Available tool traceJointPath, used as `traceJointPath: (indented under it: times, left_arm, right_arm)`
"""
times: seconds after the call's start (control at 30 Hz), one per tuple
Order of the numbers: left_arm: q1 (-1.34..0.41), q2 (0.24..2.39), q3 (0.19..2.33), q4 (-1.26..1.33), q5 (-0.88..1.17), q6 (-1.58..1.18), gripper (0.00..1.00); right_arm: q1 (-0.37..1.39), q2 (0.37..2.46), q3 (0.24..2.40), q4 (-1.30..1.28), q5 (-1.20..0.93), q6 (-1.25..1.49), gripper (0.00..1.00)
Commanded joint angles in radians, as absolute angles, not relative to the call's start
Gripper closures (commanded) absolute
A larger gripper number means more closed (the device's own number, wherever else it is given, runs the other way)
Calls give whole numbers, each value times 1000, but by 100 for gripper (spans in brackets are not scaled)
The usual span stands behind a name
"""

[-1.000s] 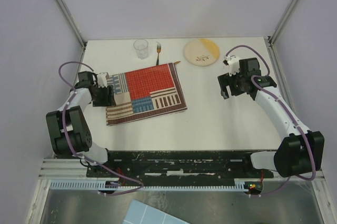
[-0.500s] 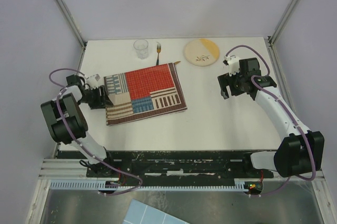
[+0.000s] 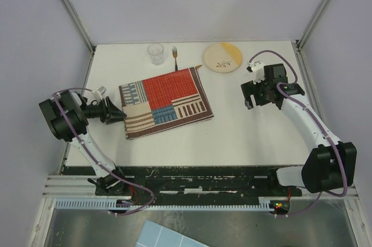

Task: Set the dinner table for one person
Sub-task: Adjust the napkin at the center of the board.

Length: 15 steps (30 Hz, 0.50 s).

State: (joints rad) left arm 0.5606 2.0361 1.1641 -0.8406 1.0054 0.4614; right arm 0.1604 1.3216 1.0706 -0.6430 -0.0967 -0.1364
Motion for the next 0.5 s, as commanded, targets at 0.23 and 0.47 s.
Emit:
traceJointPath:
  times: [0.23,0.47]
  left_arm:
    - [554,2063,1227,-911,781,619,47]
    - [555,2051,1244,-896,702,615,48]
  right_arm:
    - [153,1431,1149,-623,-180,-149,12]
    - [156,1774,1451,-761,-307,-136,15]
